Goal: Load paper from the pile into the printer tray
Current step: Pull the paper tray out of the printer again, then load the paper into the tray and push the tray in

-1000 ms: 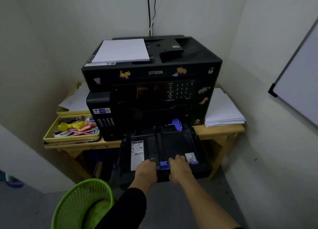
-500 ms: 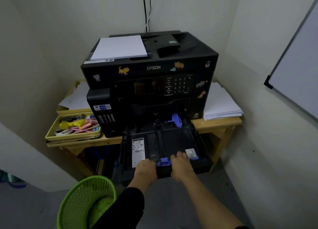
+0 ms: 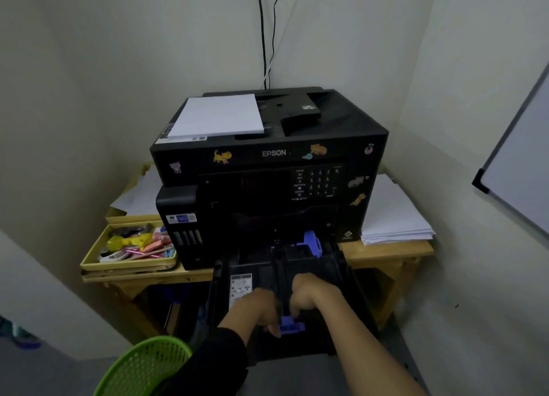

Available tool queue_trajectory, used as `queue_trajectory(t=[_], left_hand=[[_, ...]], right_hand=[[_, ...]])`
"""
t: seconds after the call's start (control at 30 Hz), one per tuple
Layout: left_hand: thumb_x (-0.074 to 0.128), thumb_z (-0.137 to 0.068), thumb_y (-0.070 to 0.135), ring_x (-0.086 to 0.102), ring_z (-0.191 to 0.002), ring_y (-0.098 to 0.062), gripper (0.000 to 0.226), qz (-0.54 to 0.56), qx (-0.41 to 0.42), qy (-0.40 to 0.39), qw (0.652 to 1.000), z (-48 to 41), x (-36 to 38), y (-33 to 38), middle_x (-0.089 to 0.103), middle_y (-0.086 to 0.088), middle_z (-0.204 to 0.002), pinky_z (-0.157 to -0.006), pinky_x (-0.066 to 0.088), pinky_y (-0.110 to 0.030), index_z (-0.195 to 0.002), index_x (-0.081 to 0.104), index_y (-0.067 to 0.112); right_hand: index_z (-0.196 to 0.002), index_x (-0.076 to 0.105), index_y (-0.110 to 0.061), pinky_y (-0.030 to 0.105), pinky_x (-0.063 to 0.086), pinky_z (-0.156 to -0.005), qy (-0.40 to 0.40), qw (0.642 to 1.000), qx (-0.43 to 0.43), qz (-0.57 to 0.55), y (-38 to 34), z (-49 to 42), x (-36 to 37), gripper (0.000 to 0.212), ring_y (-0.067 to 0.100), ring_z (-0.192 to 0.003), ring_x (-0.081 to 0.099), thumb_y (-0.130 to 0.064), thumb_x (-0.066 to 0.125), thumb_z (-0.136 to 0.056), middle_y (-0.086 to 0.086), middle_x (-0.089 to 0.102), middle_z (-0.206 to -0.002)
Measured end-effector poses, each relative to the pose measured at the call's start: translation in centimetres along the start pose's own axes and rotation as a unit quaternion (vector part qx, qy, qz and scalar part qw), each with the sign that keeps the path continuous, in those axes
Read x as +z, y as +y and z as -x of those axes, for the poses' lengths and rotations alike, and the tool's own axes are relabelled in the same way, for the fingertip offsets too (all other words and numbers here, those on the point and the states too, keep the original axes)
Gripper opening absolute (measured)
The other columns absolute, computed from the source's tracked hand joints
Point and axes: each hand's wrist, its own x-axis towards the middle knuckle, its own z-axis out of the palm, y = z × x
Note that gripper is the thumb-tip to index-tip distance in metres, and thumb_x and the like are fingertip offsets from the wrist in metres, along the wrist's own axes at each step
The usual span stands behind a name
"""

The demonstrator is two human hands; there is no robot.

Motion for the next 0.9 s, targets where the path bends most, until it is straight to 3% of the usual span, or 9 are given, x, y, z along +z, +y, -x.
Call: queue_trajectory(t=[0.07,0.13,0.27,0.4,0.5,0.6,0.7,0.8,0.9], left_hand=[[0.069,-0.081,0.030,0.056,-0.115,-0.028,0.047,0.051,-0.004,0.075,0.996,-0.4,-2.4,-0.1,0.058,-0.010,-0.127,-0.089,0.048,-0.034,-0.124,0.058,0.015],[0.065,-0.081,0.031,0.060,-0.108,-0.027,0.039,0.122,-0.017,0.190,0.974,-0.4,-5.5,-0.2,0.062,-0.011,-0.120,-0.084,0.052,-0.036,-0.117,0.062,0.014],[0.052,-0.086,0.018,0.060,-0.103,-0.030,0.030,0.211,0.006,0.450,0.868,1.2,-12.0,-0.6,0.066,-0.012,-0.108,-0.079,0.055,-0.041,-0.113,0.062,0.010],[0.054,-0.086,0.011,0.056,-0.111,-0.027,0.028,0.238,0.053,0.611,0.753,3.4,-18.5,-2.7,0.067,-0.011,-0.110,-0.089,0.047,-0.034,-0.112,0.066,0.008],[0.055,-0.088,0.009,0.052,-0.116,-0.025,0.028,0.232,0.068,0.651,0.719,4.5,-23.0,-5.3,0.066,-0.011,-0.114,-0.092,0.041,-0.028,-0.114,0.065,0.006],[0.051,-0.092,0.014,0.043,-0.126,-0.023,0.033,0.219,0.035,0.642,0.734,4.0,-26.6,-8.3,0.062,-0.008,-0.125,-0.099,0.040,-0.032,-0.123,0.059,0.007],[0.050,-0.093,0.021,0.041,-0.127,-0.028,0.037,0.188,-0.004,0.581,0.792,2.8,-29.5,-11.1,0.058,-0.010,-0.128,-0.098,0.041,-0.036,-0.126,0.057,0.008],[0.049,-0.090,0.022,0.046,-0.118,-0.029,0.033,0.159,-0.046,0.517,0.840,1.5,-31.2,-13.2,0.060,-0.011,-0.120,-0.090,0.042,-0.035,-0.117,0.063,0.007],[0.050,-0.084,0.021,0.053,-0.099,-0.029,0.023,0.133,-0.070,0.501,0.852,0.5,-32.3,-14.3,0.062,-0.009,-0.098,-0.076,0.042,-0.033,-0.090,0.066,0.007]], right_hand=[[-0.085,0.056,-0.008,0.033,0.048,-0.070,0.075,0.996,-0.031,-0.025,-0.7,-0.2,-2.4,0.008,0.028,-0.087,0.059,-0.011,0.062,-0.081,0.005,0.052,-0.082],[-0.101,0.060,-0.006,0.032,0.049,-0.071,0.174,0.980,-0.069,-0.073,-1.5,-0.4,-5.1,0.018,0.029,-0.092,0.062,-0.011,0.056,-0.084,0.008,0.057,-0.092],[-0.121,0.058,-0.008,0.031,0.053,-0.085,0.336,0.896,-0.157,-0.246,-4.1,-1.0,-10.9,0.038,0.024,-0.101,0.063,-0.012,0.057,-0.084,0.011,0.064,-0.115],[-0.101,0.067,-0.012,0.034,0.057,-0.083,0.367,0.811,-0.214,-0.401,-7.8,-1.2,-16.6,0.022,0.022,-0.091,0.067,-0.008,0.059,-0.081,0.008,0.070,-0.098],[-0.094,0.064,-0.009,0.040,0.061,-0.077,0.349,0.769,-0.242,-0.478,-10.5,-1.5,-20.5,0.015,0.024,-0.081,0.070,-0.005,0.054,-0.084,0.012,0.070,-0.089],[-0.078,0.063,0.001,0.035,0.059,-0.066,0.393,0.739,-0.213,-0.505,-12.9,-2.7,-24.2,0.018,0.024,-0.069,0.063,0.001,0.046,-0.083,0.012,0.062,-0.074],[-0.070,0.053,0.001,0.028,0.043,-0.050,0.453,0.766,-0.150,-0.430,-14.9,-4.7,-27.5,0.016,0.026,-0.069,0.053,0.003,0.044,-0.083,0.011,0.051,-0.067],[-0.085,0.050,-0.002,0.031,0.045,-0.072,0.422,0.822,-0.089,-0.373,-16.4,-7.0,-29.5,0.007,0.034,-0.096,0.059,-0.006,0.047,-0.089,0.013,0.052,-0.090],[-0.111,0.058,0.000,0.033,0.046,-0.077,0.361,0.859,-0.049,-0.358,-17.6,-8.2,-30.9,0.024,0.034,-0.104,0.060,-0.009,0.051,-0.089,0.018,0.057,-0.114]])
